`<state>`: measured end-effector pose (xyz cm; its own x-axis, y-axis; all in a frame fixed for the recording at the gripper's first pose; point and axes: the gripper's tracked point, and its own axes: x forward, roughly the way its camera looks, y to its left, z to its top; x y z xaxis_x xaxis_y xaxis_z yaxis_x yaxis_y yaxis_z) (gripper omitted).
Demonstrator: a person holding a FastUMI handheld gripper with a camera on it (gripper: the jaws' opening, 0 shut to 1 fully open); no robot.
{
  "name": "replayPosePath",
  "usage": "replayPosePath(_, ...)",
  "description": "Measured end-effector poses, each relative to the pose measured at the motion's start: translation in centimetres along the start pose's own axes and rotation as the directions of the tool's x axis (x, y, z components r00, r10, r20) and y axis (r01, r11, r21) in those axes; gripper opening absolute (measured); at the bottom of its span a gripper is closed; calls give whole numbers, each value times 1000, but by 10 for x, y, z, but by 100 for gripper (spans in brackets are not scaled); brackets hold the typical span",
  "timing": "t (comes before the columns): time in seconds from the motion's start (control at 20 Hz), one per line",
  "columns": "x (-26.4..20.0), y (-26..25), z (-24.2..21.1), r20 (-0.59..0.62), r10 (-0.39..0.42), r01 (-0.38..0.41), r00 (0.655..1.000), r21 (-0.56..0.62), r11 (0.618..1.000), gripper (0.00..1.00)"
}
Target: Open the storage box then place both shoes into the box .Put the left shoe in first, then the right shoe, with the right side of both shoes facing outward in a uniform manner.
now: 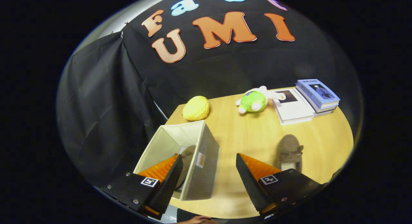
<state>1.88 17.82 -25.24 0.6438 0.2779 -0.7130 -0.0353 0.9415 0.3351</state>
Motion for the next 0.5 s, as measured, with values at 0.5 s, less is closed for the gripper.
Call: replayPosePath(0.5, 1, -173, -42, -73, -253, 257, 965, 65, 964, 97)
